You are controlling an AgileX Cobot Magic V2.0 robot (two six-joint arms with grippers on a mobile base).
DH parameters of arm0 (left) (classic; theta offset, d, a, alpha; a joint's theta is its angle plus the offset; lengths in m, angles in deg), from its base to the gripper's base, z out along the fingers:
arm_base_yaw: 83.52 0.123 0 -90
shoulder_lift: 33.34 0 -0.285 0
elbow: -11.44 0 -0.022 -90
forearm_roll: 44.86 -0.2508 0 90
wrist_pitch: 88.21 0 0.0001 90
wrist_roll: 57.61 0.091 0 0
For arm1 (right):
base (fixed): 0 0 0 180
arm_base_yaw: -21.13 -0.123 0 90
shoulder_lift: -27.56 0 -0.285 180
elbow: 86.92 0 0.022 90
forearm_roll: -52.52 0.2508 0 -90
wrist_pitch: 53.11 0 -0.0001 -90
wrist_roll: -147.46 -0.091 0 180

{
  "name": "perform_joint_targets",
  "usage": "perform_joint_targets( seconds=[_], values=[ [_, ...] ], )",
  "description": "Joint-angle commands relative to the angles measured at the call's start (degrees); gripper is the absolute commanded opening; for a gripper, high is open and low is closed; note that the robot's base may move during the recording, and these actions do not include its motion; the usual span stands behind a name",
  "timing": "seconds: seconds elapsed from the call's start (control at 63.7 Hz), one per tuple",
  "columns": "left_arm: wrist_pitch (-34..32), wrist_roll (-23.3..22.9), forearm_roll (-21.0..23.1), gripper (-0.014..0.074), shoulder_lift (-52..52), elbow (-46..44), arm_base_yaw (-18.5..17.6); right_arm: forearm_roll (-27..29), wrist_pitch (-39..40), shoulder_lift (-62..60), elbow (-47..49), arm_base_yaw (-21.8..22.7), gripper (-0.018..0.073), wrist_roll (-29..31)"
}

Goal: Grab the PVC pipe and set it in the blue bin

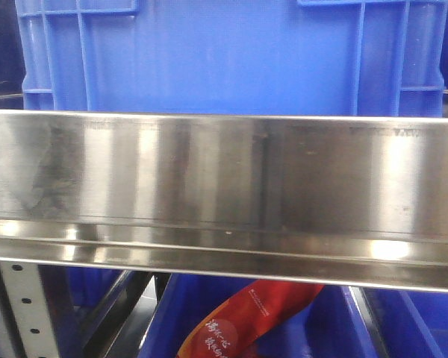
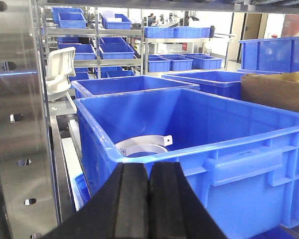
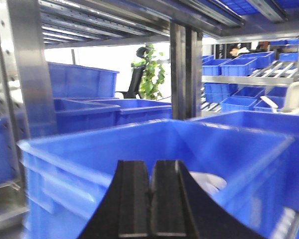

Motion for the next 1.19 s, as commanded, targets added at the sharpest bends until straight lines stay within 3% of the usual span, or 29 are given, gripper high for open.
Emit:
perform_joint_targets(
  seconds=[0.0, 0.204, 0.392, 0.722, 1.177],
  values=[
    [-0.78, -0.42, 0.04, -0.0111, -0.32, -0.03, -0.24, -0.04, 4.69, -2.32, -5.16, 2.98, -0.0168, 0.01],
    [-0.78, -0.42, 0.04, -0.0111, -0.32, -0.03, -0.24, -0.04, 4.69, -9.20, -17.50, 16.55, -0.0168, 0.01],
    [-0.78, -0.42, 0.04, -0.0111, -0.32, -0.03, -0.24, -0.64, 5.71, -15.26, -25.59, 23.63, -0.0168, 0.01],
    [-0.78, -0.42, 0.04, -0.0111, -0.32, -0.03, -0.24, -0.64, 5.95, -23.81, -29.47, 24.50, -0.0168, 0.01],
    [-0.78, -0.42, 0.04, -0.0111, -0.32, -0.03, -0.24, -0.64, 6.05, -24.51, -29.47, 24.50, -0.0168, 0.01]
  ],
)
